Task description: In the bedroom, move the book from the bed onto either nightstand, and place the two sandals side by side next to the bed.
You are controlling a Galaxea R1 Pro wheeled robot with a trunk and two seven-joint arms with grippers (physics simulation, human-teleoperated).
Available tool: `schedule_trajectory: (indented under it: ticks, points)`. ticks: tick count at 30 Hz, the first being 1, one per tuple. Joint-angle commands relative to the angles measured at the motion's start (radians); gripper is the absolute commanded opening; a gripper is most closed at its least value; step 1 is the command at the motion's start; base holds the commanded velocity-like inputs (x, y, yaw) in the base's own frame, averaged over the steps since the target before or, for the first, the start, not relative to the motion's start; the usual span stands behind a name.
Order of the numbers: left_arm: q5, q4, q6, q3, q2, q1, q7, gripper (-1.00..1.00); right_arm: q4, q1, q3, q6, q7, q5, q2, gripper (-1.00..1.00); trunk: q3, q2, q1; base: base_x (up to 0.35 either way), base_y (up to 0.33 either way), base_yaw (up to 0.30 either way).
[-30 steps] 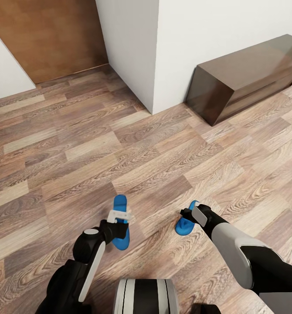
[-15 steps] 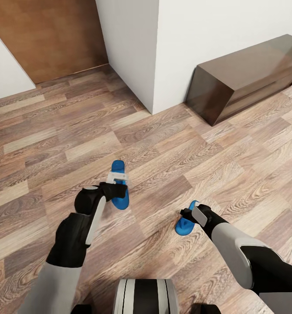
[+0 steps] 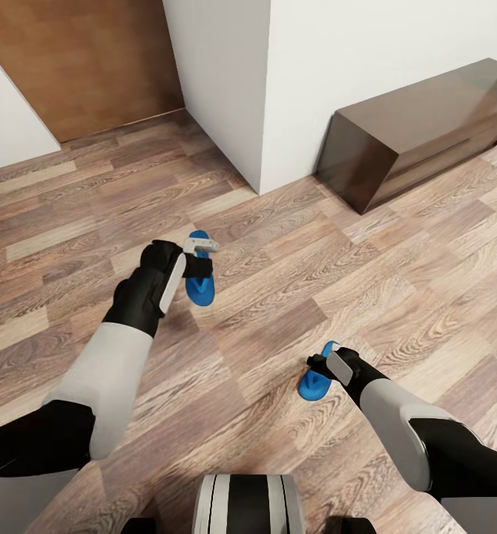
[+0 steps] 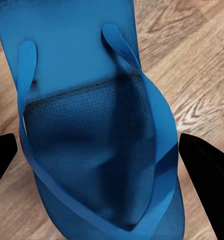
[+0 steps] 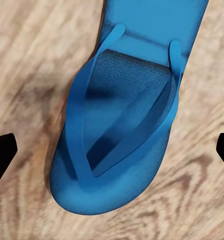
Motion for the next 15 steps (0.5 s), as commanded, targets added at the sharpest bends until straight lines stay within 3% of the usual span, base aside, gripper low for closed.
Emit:
schedule_trajectory:
  ticks: [1, 11, 15]
  points:
    - [-0.001, -0.001, 0.004, 0.000, 0.000, -0.002, 0.000, -1.00, -0.002, 0.000, -0.005, 0.005, -0.005, -0.001, 0.001, 1.00, -0.001, 0.000, 0.000, 0.087, 0.000, 0.000]
    - [-0.001, 0.005, 0.002, 0.002, 0.000, -0.006, 0.001, -1.00, -0.002, 0.000, -0.005, 0.007, -0.005, -0.001, 0.001, 1.00, -0.001, 0.000, 0.000, 0.080, 0.000, 0.000]
    - [0.000, 0.001, 0.002, 0.002, 0.000, -0.007, 0.001, -1.00, -0.002, 0.000, -0.005, 0.007, -0.005, -0.002, 0.001, 1.00, -0.016, -0.001, 0.002, 0.004, 0.000, 0.000]
